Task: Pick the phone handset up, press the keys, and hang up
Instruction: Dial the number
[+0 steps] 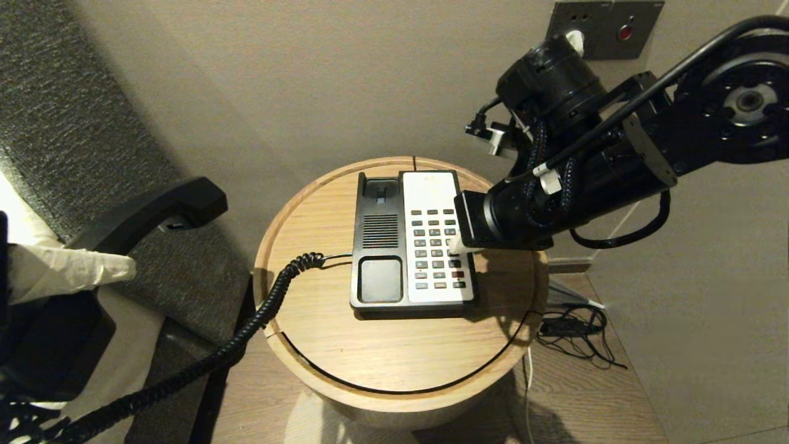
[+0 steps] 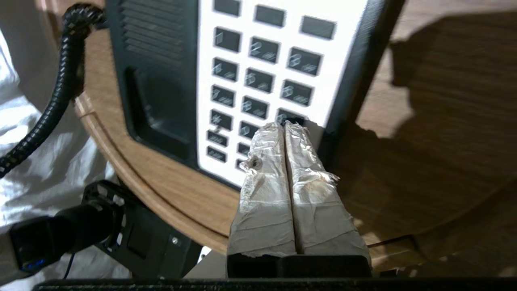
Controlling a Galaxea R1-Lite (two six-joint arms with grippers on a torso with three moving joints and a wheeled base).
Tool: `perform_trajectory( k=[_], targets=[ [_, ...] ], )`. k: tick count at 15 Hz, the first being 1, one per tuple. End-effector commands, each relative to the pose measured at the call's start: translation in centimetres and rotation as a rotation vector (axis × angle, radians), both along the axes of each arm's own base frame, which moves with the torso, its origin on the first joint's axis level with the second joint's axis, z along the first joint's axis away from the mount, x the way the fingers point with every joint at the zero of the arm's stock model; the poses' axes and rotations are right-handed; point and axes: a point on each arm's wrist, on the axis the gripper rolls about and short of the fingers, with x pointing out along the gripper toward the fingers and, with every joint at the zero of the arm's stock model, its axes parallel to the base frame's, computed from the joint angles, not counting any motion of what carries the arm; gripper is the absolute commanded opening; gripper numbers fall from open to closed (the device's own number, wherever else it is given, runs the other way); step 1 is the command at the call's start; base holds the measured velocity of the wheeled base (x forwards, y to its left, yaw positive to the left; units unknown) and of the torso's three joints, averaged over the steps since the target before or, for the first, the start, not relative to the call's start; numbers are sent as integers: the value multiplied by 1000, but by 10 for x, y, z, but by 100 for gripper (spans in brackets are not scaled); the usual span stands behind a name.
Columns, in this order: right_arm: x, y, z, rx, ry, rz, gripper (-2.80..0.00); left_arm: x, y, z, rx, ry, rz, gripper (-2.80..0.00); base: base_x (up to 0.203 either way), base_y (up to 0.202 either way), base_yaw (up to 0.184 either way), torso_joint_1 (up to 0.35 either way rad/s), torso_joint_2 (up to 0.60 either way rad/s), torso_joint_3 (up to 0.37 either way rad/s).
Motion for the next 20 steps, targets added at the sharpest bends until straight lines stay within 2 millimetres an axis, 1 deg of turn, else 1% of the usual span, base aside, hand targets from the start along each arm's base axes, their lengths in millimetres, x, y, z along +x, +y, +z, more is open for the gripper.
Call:
perform_trajectory(
  k=[1, 14, 18, 20],
  targets=[
    [3, -2, -3, -8, 12, -11, -280, 0, 0, -1, 3, 4, 5, -280, 0, 0, 0, 0, 0, 0],
    [9, 2, -14, -28, 29, -10, -280, 0, 0, 0, 2, 1, 4, -280, 0, 0, 0, 0, 0, 0],
    [6, 0, -5, -7, 10, -11, -280, 0, 0, 0, 2, 3, 5, -280, 0, 0, 0, 0, 0, 0],
    [-4, 0, 4, 6, -4, 6, -280, 1, -1, 0, 3, 3, 4, -280, 0, 0, 0, 0, 0, 0]
  ],
)
